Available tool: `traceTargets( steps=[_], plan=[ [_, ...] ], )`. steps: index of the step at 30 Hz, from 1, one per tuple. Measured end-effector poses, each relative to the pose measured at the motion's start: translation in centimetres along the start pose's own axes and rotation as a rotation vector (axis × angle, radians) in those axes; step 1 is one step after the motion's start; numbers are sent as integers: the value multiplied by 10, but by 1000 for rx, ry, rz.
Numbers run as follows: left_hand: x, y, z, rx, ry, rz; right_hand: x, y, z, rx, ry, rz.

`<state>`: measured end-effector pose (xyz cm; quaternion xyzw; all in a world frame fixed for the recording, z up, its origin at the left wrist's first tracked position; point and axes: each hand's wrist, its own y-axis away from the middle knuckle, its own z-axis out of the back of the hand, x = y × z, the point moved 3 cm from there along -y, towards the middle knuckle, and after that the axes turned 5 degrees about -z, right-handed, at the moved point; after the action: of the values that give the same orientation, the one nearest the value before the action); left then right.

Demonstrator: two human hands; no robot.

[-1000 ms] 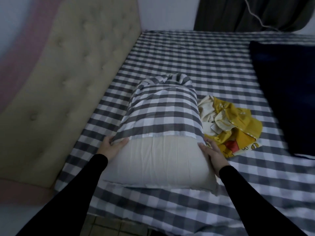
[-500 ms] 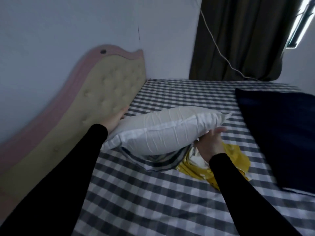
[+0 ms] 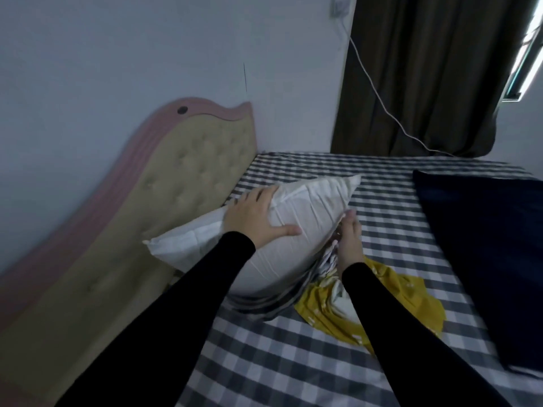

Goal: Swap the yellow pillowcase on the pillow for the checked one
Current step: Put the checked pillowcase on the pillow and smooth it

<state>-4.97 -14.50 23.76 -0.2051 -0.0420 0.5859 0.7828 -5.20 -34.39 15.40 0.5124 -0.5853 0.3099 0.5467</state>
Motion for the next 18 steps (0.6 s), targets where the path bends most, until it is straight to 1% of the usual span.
traceTargets(
  steps=[2, 3, 5, 6, 7, 8, 10, 12, 15, 18],
  plan=[
    [7, -15, -3, -10, 9, -19, -18, -11, 10, -160, 46, -24],
    [8, -21, -6, -11, 4, -35, -28, -14, 11, -189, 65, -77],
    [9, -32, -9, -18, -4, -49, -50, -17, 8, -199, 93, -217],
    [12, -37, -10, -22, -3, -49, -61, -20, 7, -196, 146, -268],
    [16, -41, -11, -26, 5, -47, -68, -21, 8, -185, 250, -289],
    [19, -45, -11, -26, 12, -42, -71, -20, 7, -167, 358, -272],
    [26, -50, -13, -44, 19, -56, -66, -19, 6, -194, 472, -154],
    [31, -54, -13, -73, 11, -93, -56, -18, 1, -200, 464, -34],
    [35, -63, -6, -84, 34, -118, -37, -15, -14, -133, 430, 103],
    [31, -74, 7, -99, 79, -157, -12, -8, -28, -153, 404, 182]
  ],
)
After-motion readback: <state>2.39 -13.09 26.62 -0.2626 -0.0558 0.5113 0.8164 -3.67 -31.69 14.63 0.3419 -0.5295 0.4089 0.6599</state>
